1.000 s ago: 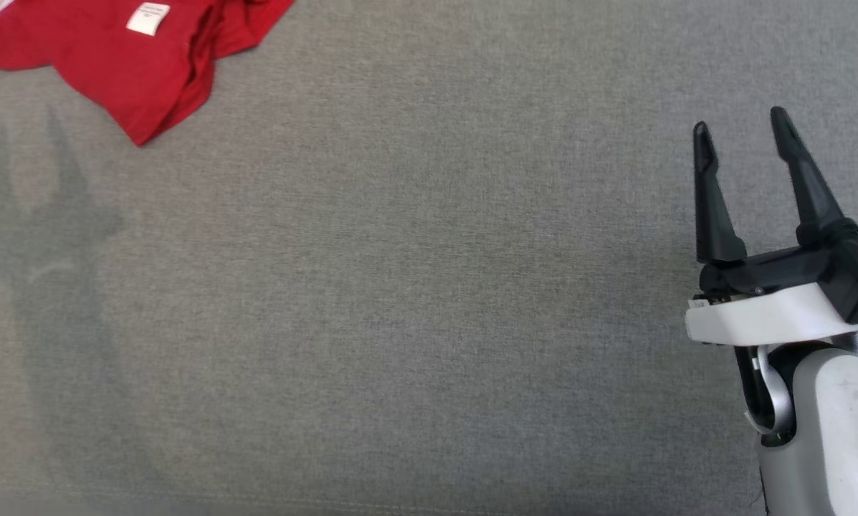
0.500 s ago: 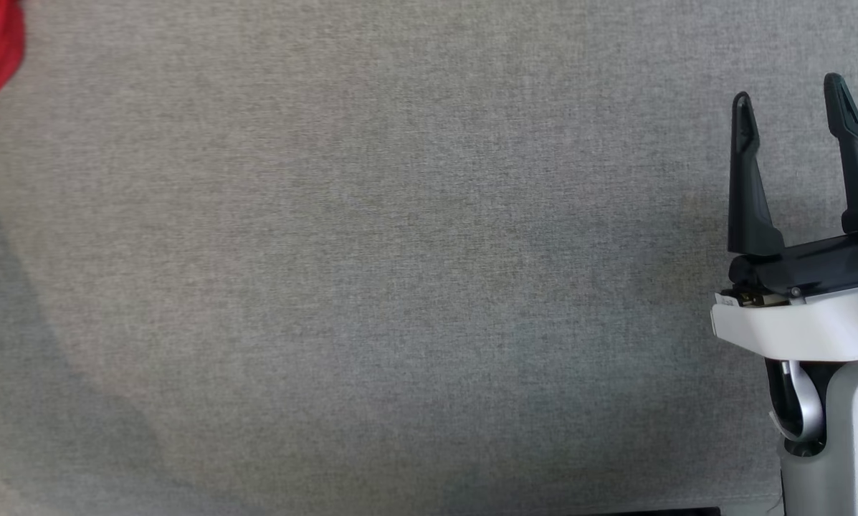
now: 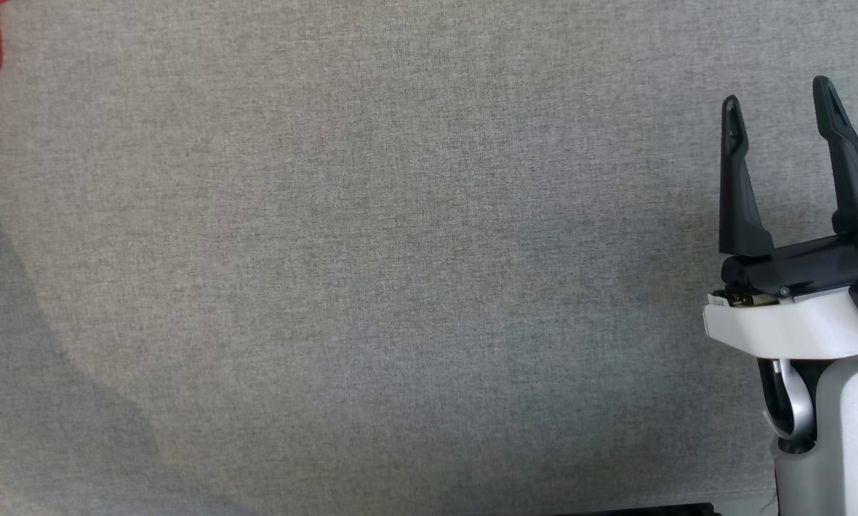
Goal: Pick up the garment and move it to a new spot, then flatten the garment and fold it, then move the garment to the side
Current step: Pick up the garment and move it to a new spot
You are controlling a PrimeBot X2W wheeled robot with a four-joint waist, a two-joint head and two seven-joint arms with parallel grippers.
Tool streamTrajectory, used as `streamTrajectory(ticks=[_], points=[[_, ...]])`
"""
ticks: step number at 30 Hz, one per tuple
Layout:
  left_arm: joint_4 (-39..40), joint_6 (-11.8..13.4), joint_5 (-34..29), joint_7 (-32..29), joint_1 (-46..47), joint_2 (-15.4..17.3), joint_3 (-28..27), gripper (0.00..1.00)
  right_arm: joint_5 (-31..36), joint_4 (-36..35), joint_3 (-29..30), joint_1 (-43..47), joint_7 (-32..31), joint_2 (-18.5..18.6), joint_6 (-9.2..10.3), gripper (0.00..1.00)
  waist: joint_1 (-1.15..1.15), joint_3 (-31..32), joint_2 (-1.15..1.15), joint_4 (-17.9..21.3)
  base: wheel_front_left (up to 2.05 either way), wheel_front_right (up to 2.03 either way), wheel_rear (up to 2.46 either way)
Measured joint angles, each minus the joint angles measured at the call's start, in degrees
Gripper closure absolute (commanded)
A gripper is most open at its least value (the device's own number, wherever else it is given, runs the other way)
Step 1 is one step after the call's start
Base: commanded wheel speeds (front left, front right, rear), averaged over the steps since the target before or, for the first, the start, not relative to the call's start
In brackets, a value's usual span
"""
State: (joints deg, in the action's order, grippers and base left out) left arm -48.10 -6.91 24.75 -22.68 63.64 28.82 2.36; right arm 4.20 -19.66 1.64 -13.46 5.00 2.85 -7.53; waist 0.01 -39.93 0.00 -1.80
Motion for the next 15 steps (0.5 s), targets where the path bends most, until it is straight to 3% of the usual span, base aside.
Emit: streamTrajectory(ticks=[8,15], points=[[0.32,-0.24,0.43,2.14,0.76,1.72,2.38,1.0,-1.69,3.7,-0.42,-0.32,1.88,-0.01,0.0,0.0,0.0,4.08,0.0,0.43,0.0,0.0,0.0],[5.21,-0.4,1.12,3.11,1.49,1.94,7.28,1.0,-3.75,7.82,0.11,0.08,3.74,0.0,0.0,0.0,0.0,9.62,0.0,1.06,0.0,0.0,0.0]])
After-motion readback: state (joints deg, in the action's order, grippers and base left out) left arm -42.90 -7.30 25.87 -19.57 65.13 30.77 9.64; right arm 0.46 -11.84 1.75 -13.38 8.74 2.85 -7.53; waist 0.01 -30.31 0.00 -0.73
